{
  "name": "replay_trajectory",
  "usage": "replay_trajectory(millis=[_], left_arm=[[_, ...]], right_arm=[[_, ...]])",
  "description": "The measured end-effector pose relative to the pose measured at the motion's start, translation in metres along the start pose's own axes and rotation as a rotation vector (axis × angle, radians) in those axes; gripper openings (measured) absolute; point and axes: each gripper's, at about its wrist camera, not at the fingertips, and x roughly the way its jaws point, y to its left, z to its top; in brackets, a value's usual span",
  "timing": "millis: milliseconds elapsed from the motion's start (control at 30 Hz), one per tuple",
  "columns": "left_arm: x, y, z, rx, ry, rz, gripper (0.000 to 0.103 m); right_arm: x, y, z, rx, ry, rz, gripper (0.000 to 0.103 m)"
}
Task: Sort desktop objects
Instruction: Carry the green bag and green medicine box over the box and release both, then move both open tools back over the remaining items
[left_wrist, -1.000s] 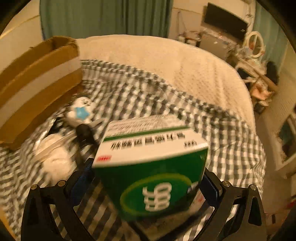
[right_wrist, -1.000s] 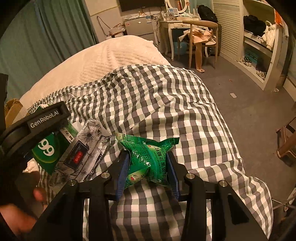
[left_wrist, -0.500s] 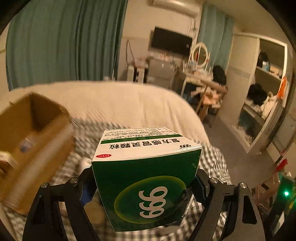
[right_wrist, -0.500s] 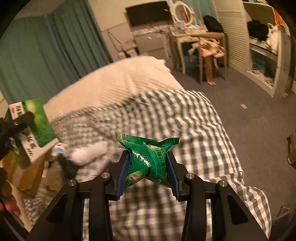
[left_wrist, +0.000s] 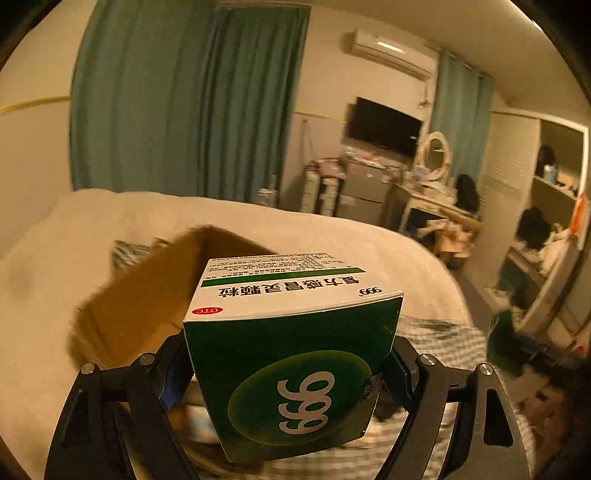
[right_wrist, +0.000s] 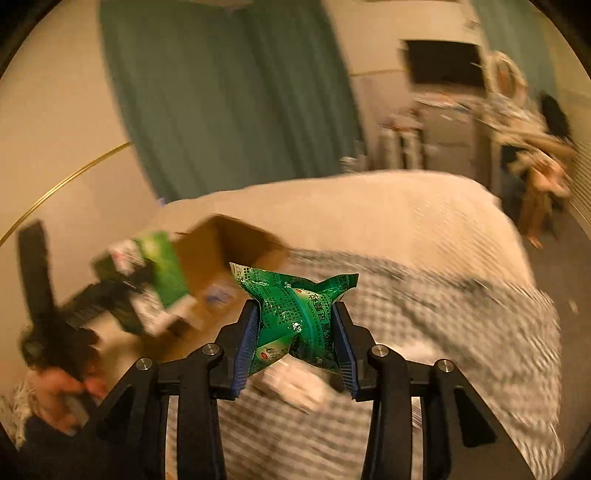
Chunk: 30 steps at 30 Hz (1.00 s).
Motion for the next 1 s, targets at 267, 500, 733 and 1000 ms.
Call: replay_trajectory(millis=[267,500,733,1000], left_arm=[[0.015,0.056,0.002,-0.031,-0.031,0.052,0.087],[0.034,0.068,-0.004,-0.075,0.040,0.062,0.103],[0.010,0.042,0.001,-0.061,0.013,0.047,0.103],[-0.041,-0.023,-0.026,-0.037,-0.002,-0.082,0.103]], right_arm=[[0.113,0.103,0.051,-0.096,0.010,-0.006,0.039],[0.130,0.090,0.057,0.056,0.007,-0.045,0.076],[0.053,0.045,0.041,0.111,0.000,-0.115,0.076],[-0.058,-0.031,-0.017,0.156,-0.016,-0.301,0.076]])
